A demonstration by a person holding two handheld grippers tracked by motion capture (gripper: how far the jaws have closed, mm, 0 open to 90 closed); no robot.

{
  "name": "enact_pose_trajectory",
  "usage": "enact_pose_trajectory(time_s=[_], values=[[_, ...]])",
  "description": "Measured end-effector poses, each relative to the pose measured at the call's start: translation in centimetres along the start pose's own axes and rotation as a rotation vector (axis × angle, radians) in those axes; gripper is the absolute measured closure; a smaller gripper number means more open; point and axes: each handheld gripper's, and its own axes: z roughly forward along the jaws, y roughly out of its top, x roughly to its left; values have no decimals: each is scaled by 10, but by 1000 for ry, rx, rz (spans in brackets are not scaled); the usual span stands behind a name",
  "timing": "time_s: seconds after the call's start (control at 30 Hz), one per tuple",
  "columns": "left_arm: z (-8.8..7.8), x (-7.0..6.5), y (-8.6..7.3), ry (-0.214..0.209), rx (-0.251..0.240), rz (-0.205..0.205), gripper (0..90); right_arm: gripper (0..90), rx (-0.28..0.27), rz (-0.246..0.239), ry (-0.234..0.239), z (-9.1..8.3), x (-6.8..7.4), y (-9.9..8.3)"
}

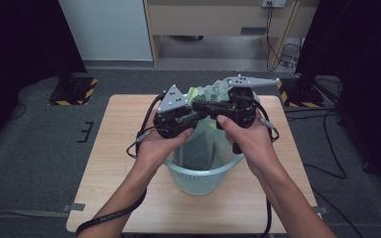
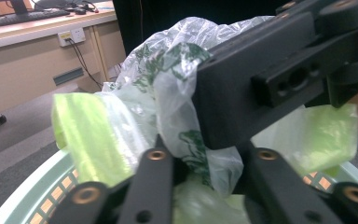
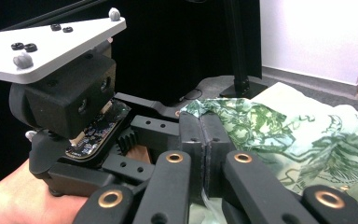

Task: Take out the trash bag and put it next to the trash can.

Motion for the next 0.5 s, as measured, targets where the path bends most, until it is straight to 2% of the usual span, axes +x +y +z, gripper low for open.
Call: enact_pose_trajectory(time_s=[0.07,0.13,0.27,0.33,0.5], values=[[0,-1,0,15,5,10,845,839,-3,4,1,-1,0,0],[-1,0,-1,35,3,1,855,782,-13,-6,-9,-3,2,1],[-6,6,-2,46,-17,-18,860,630,-47,-22,-55,-12,3,3],[-10,8,-3,54,-23,-23,860,565,-81,-40,-88,-17,2,4],[-19,14,-3,83,-40,-30,861,477,-112,-36,-117,-24,-4,4]])
